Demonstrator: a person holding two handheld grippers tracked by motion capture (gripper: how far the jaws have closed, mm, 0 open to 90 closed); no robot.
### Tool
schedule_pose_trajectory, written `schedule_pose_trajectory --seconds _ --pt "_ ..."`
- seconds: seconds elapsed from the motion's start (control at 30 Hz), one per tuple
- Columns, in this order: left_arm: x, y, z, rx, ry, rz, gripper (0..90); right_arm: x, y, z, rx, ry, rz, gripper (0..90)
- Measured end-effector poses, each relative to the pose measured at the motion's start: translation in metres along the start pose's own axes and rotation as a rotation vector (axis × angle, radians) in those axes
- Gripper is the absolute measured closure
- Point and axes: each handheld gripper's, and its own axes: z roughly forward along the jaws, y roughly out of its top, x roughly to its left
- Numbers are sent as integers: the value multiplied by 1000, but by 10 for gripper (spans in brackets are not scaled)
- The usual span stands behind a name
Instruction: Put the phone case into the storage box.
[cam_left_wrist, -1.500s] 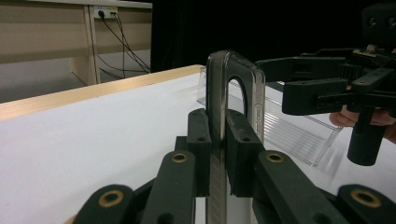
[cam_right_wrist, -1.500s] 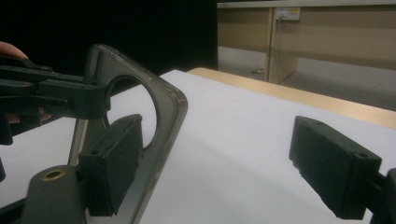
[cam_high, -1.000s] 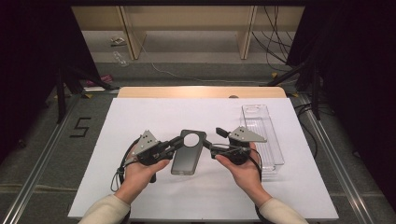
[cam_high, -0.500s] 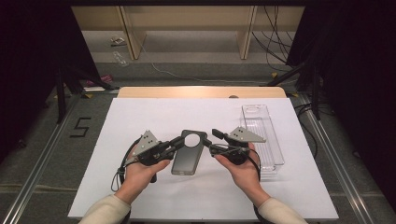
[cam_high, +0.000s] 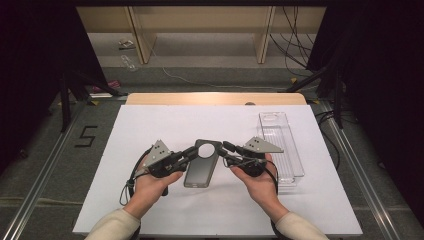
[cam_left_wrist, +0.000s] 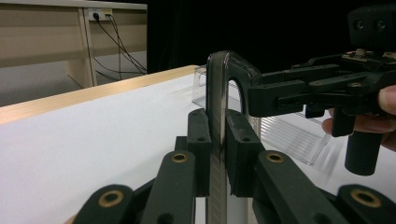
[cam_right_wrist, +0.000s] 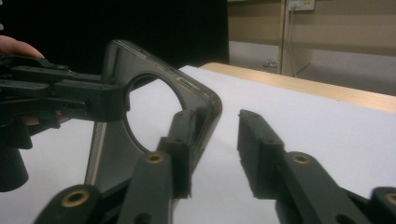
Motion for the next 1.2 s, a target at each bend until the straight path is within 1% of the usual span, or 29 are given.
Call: schedule_pose_trajectory --seconds 0.17,0.43,0.53,0.67,0.77,0.83,0.9,1.03,1.13,1.2 --pt "-1 0 0 -2 -2 2 810 2 1 0 3 9 12 788" --pt "-1 -1 1 1 3 -1 809 4 5 -3 5 -2 41 821" --pt "-2 -1 1 6 5 4 809 5 7 -4 17 -5 45 826" --pt "-2 -1 2 12 5 3 807 5 8 -5 19 -9 52 837" --pt "-3 -2 2 21 9 -1 804 6 9 -5 18 -18 45 848" --pt "-3 -3 3 29 3 -5 799 7 10 -6 20 -22 42 851" --pt "-3 -2 3 37 -8 -6 784 7 11 -7 24 -29 50 852" --pt "-8 -1 5 54 -44 6 698 7 12 -8 33 -54 55 865" --pt "-11 1 7 65 -78 3 569 5 13 -9 37 -72 55 882" --pt "-13 2 7 83 -96 4 490 5 13 -9 40 -82 54 886"
